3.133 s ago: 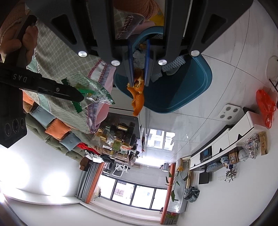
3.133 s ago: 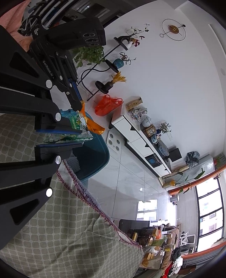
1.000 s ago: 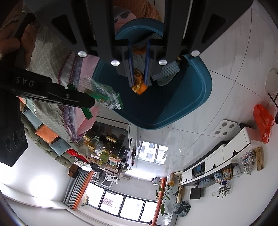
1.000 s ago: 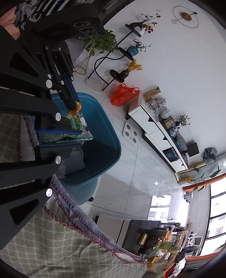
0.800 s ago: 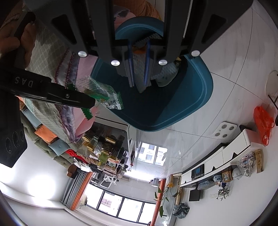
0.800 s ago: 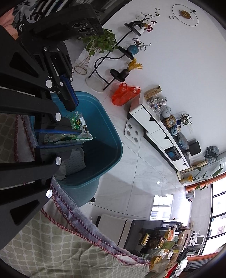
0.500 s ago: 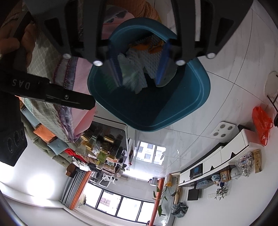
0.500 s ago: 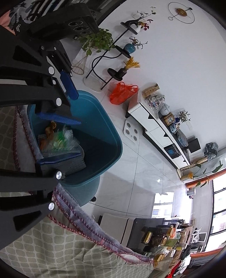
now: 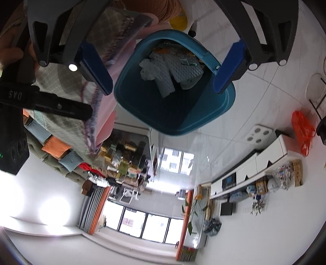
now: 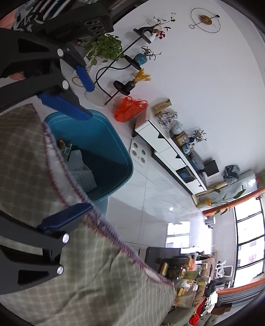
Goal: Collect trash
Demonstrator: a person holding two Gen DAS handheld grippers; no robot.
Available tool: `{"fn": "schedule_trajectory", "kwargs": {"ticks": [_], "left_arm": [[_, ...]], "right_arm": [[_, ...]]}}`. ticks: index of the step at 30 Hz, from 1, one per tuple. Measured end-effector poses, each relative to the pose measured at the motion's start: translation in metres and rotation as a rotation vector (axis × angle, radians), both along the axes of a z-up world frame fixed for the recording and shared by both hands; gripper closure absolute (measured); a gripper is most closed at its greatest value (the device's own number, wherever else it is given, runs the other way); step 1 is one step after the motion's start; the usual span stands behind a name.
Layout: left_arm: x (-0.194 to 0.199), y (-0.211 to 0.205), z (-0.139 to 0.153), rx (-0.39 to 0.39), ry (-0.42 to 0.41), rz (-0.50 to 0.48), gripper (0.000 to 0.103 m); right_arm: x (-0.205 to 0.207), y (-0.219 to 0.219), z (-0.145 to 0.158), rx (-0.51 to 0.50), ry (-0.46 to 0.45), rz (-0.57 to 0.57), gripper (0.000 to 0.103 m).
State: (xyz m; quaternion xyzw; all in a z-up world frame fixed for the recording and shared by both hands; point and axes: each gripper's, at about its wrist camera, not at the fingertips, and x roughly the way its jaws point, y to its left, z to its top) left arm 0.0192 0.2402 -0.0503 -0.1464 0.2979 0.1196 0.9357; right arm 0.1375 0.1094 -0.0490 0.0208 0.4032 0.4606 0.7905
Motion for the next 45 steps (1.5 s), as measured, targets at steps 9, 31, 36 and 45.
{"fn": "schedule_trajectory", "kwargs": {"ticks": [9, 31, 36, 45], "left_arm": [[-0.019, -0.032, 0.018, 0.006, -0.093, -0.047, 0.004], [0.004, -0.206, 0.048, 0.212, -0.308, -0.296, 0.003], [0.007, -0.240, 0.049, 0.236, -0.353, -0.320, 0.003], [0.011, -0.280, 0.050, 0.263, -0.386, -0.352, 0.003]], "right_arm": [[-0.038, -0.064, 0.021, 0.035, -0.146, -0.082, 0.004], [-0.115, -0.262, 0.030, -0.054, -0.440, -0.693, 0.004], [-0.128, -0.290, 0.029, -0.078, -0.482, -0.806, 0.004], [-0.137, -0.321, 0.028, -0.086, -0.503, -0.927, 0.004]]}}
